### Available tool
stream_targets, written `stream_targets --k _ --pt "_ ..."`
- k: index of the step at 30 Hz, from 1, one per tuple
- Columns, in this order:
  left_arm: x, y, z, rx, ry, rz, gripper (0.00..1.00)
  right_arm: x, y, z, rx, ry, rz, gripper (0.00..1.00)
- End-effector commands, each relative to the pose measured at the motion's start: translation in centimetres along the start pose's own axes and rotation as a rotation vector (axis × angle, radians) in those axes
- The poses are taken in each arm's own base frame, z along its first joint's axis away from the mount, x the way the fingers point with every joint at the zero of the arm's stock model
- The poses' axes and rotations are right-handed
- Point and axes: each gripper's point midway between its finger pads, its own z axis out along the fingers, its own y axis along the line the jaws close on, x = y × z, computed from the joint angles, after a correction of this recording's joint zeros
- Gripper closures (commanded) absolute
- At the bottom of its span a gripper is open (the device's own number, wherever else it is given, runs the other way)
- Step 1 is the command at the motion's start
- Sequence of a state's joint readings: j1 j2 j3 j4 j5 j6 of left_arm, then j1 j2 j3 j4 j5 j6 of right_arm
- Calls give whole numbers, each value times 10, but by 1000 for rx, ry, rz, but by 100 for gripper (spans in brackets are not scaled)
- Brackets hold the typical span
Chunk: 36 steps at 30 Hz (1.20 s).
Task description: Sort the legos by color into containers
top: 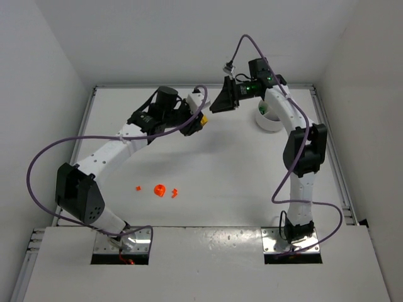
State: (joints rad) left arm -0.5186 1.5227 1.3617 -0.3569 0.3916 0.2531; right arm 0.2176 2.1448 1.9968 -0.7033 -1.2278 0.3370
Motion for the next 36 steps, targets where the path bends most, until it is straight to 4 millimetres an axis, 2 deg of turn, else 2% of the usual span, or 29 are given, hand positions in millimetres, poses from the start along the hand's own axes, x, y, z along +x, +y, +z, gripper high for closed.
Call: stream_targets --k 1,6,8,9,16,17,21,25,28,36 --pt "-10 3 -7 -33 -29 24 100 7 34 4 -60 18 -48 45" --pt "-4 8 1 -46 -7 17 100 17 34 13 -68 45 -23 45" --pt "-4 9 3 -45 -5 16 100 20 32 18 -73 57 -15 45" --pt "-11 11 2 -51 -23 23 100 20 32 18 -73 57 -15 45" --pt "-9 8 5 -30 -21 20 100 24 32 30 -51 73 -23 45" --pt "-10 7 5 -21 -24 21 100 25 26 32 -41 75 -13 45" --pt "-9 6 9 -12 -27 12 100 26 26 36 -46 83 -15 45" --pt "-13 7 8 -15 -35 15 100 31 12 40 -42 97 7 45" --pt "-15 8 8 -18 -43 18 100 34 12 44 -35 107 5 46" --pt "-20 7 7 -12 -54 13 100 36 -2 47 -13 113 22 69"
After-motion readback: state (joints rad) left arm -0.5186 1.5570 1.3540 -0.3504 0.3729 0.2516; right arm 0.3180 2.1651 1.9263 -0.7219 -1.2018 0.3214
